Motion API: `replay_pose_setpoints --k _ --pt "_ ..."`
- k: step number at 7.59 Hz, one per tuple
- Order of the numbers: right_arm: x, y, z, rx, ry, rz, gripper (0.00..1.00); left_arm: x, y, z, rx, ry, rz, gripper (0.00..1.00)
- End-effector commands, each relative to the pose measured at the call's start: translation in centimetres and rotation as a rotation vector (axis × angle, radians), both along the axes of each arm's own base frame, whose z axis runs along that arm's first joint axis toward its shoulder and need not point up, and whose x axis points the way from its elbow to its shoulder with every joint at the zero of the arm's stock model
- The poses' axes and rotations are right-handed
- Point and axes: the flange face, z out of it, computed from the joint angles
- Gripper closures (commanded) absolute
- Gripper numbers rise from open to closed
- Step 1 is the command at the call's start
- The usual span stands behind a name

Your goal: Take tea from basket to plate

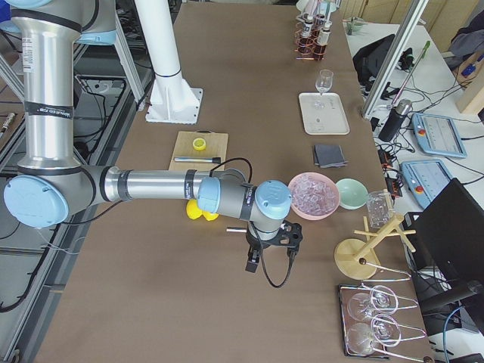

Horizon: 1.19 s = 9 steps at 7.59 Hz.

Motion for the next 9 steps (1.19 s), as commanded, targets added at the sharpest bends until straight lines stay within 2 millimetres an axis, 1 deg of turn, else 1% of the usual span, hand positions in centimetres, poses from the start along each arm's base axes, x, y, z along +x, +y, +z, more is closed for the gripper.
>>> replay_pose_setpoints --k 1,2,3,4,5,6,7,8,9 --pt "0.0 0.0 0.0 0.0 0.0 0.0 0.0 0.3 -0.8 0.9 -0.008 -0.009 0.015 0.08" --pt "0.0 0.0 0.1 -0.002 0.0 0.0 0.0 0.4 -0.9 0.9 -0.008 -0.009 0.017 0.12" --pt "0.0 0.0 0.1 -0.002 0.0 0.0 0.0 0.5 -1.2 0.3 0.0 -0.008 0.017 0.3" --pt "0.0 0.0 0.0 0.0 0.0 0.0 0.0 0.4 -1.3 0.4 -0.001 -0.01 0.017 0.46" --pt "0.0 0.0 0.1 -0.002 0.0 0.0 0.0 0.3 -1.4 0.0 0.008 -0.01 0.019 0.61" --pt "0.0 0.0 0.1 -0.002 0.0 0.0 0.0 0.2 -1.4 0.2 0.003 -0.011 0.017 0.73" --pt "0.0 0.1 0.1 -0.003 0.0 0.0 0.0 -0.2 -1.4 0.5 0.0 -0.025 0.007 0.92" --pt "0.0 0.0 0.1 -0.002 0.0 0.0 0.0 -1.7 -1.5 1.0 -0.006 -0.072 -0.03 1.0" --pt "0.0 0.1 0.1 -0.003 0.0 0.0 0.0 -2.4 -1.3 1.1 -0.058 -0.09 -0.038 1.0"
